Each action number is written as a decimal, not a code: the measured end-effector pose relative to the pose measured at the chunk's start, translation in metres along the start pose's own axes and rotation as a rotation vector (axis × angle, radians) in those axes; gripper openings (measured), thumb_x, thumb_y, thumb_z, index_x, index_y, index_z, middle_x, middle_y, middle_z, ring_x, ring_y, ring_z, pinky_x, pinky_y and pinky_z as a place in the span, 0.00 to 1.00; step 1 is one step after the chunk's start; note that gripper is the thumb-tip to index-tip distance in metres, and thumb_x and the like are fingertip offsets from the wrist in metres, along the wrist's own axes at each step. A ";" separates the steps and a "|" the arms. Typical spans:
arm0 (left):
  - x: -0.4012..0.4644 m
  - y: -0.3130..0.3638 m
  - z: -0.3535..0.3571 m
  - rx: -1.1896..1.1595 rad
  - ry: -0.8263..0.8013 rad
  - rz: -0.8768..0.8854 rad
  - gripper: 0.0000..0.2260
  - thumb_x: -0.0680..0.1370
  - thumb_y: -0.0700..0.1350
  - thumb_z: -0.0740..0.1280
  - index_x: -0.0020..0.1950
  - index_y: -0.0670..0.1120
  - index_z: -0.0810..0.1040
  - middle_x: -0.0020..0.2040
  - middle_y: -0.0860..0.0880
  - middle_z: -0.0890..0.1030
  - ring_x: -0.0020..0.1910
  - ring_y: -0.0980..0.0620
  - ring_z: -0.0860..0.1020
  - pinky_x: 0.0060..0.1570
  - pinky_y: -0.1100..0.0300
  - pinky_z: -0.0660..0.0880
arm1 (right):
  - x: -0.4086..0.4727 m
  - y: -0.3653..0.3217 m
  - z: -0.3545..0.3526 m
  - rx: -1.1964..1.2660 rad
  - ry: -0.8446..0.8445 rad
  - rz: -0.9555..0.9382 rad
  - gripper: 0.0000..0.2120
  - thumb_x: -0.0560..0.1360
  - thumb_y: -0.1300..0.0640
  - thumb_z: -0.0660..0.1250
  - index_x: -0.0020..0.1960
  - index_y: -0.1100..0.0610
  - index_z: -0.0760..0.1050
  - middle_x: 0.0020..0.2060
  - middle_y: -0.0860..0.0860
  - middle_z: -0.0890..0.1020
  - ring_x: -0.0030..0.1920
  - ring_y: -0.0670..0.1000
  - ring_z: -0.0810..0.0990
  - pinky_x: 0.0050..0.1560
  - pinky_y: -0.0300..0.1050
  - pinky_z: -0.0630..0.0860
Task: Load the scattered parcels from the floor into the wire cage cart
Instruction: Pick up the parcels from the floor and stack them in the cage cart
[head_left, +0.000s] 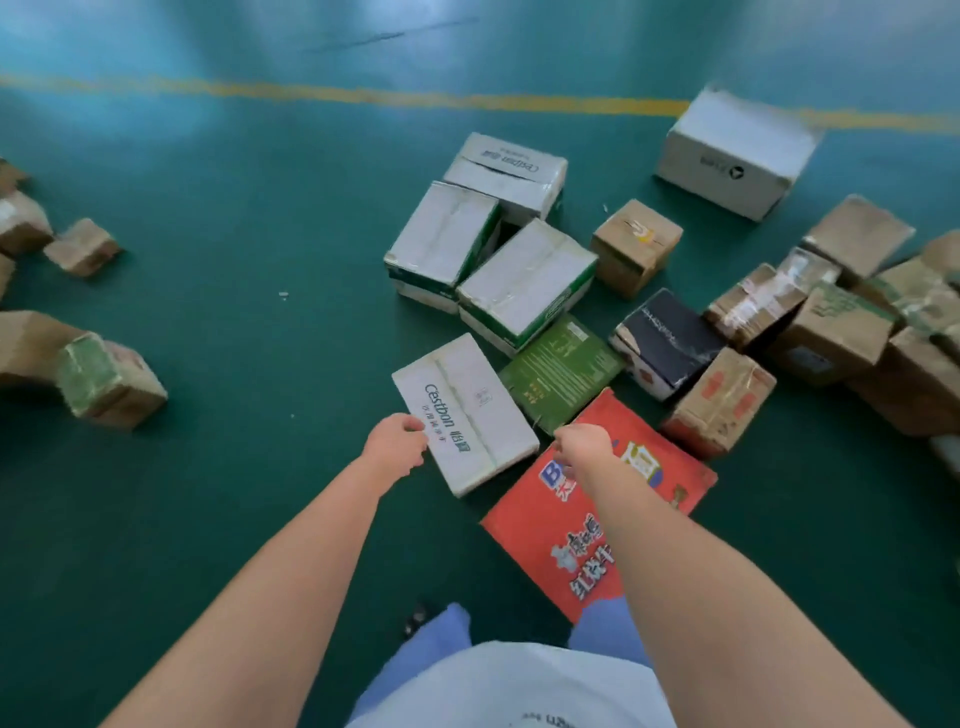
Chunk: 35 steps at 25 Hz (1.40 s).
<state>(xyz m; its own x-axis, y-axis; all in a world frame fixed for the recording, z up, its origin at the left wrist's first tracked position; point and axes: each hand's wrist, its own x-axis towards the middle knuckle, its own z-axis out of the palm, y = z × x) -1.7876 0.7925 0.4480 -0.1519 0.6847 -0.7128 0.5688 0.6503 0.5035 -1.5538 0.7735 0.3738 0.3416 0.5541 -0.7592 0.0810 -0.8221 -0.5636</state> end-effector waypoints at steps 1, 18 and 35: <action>0.006 -0.008 -0.020 0.042 -0.018 0.013 0.14 0.79 0.37 0.59 0.64 0.43 0.72 0.52 0.46 0.78 0.45 0.49 0.77 0.39 0.59 0.73 | -0.012 0.005 0.021 0.029 0.003 0.016 0.11 0.73 0.67 0.61 0.32 0.59 0.71 0.31 0.54 0.72 0.32 0.51 0.68 0.36 0.45 0.65; 0.213 0.041 -0.078 0.383 -0.144 0.089 0.14 0.79 0.40 0.60 0.64 0.44 0.74 0.59 0.44 0.77 0.57 0.45 0.77 0.57 0.53 0.75 | 0.070 -0.030 0.153 0.260 0.086 0.326 0.13 0.77 0.62 0.62 0.60 0.59 0.74 0.47 0.56 0.76 0.47 0.56 0.74 0.46 0.46 0.70; 0.522 -0.005 0.057 0.838 -0.330 0.117 0.28 0.76 0.42 0.66 0.75 0.44 0.61 0.68 0.41 0.69 0.60 0.40 0.73 0.57 0.52 0.72 | 0.284 0.087 0.262 0.454 0.411 0.723 0.31 0.74 0.55 0.69 0.73 0.59 0.61 0.66 0.60 0.70 0.64 0.62 0.72 0.65 0.55 0.70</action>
<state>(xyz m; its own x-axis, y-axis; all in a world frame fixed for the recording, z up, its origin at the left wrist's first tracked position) -1.8236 1.1277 0.0452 0.1099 0.5186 -0.8479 0.9873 0.0418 0.1536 -1.6948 0.8937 0.0236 0.4763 -0.2300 -0.8487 -0.6219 -0.7704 -0.1403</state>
